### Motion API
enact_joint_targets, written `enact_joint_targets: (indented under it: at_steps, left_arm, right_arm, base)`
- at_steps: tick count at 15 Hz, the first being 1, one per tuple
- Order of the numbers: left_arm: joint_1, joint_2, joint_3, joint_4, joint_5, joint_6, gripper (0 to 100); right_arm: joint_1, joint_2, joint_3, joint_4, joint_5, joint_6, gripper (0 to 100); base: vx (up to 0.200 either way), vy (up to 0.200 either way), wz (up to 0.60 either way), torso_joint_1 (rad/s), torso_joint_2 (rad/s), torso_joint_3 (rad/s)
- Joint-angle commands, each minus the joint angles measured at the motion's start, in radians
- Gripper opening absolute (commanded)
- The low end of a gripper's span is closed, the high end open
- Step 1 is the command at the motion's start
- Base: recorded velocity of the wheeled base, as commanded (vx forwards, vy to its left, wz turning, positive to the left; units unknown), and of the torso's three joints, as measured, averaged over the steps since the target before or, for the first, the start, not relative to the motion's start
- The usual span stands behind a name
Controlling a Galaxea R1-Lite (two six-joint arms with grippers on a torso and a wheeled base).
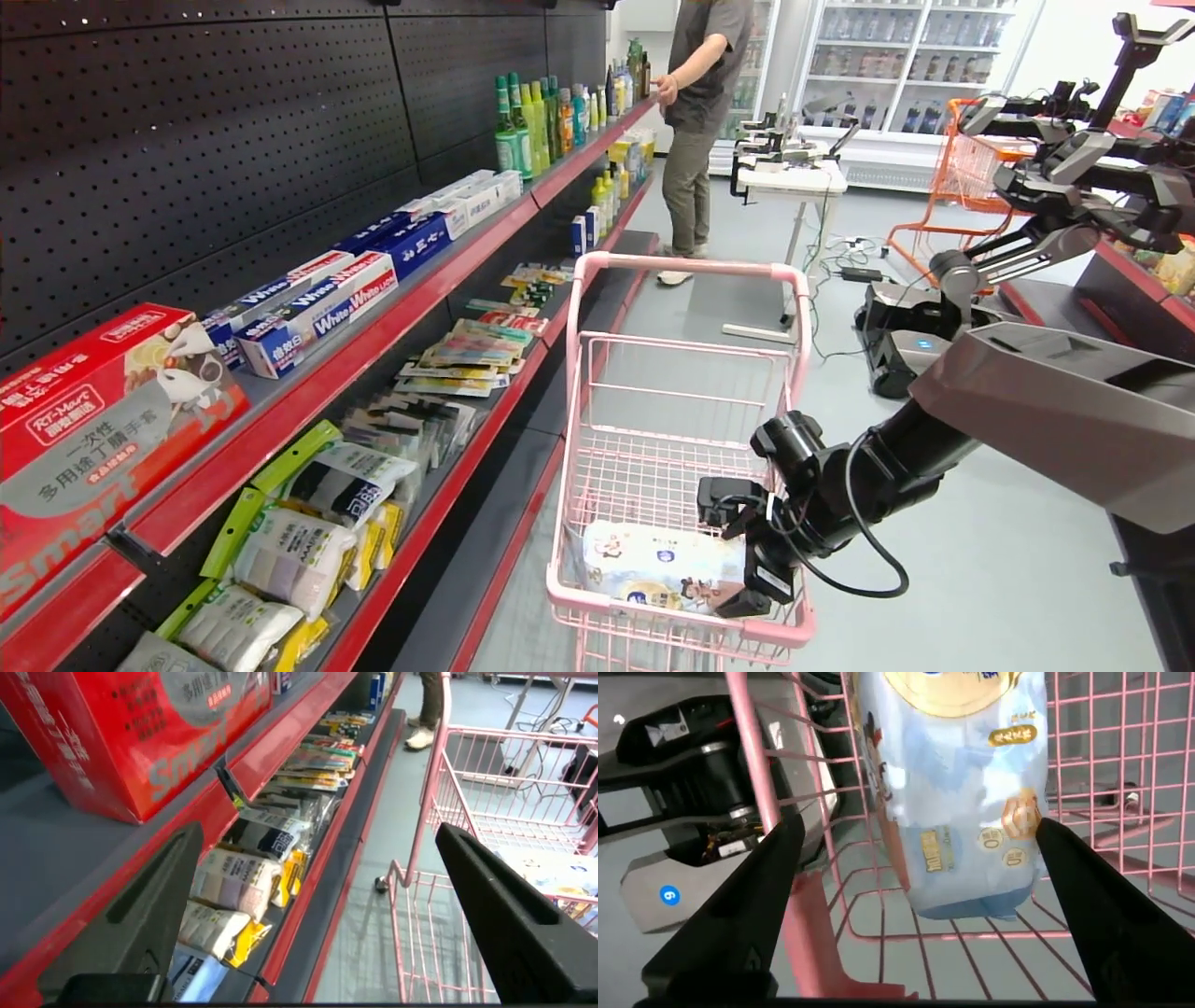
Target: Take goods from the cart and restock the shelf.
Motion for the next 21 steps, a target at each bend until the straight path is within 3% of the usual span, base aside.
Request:
enact_joint_targets:
  at_steps: [1, 15, 21]
  left_arm:
    - [0.0, 0.002, 0.0, 0.0, 0.0, 0.0, 100]
    - [0.0, 0.002, 0.0, 0.0, 0.0, 0.0, 100]
    - [0.0, 0.002, 0.0, 0.0, 0.0, 0.0, 100]
  right_arm:
    - [-0.017, -0.007, -0.006, -0.001, 0.001, -0.001, 100]
    - [-0.027, 0.088, -0.109, -0.014, 0.047, -0.001, 100]
    - [-0.016, 0.105, -0.129, -0.014, 0.073, -0.001, 100]
  base:
    - [0.0, 0.0, 0.0, -0.163, 0.37, 0.198]
    - [0.0, 0.0, 0.0, -0.009, 0.02, 0.013]
    - [0.0, 0.0, 0.0, -0.168, 0.38, 0.209]
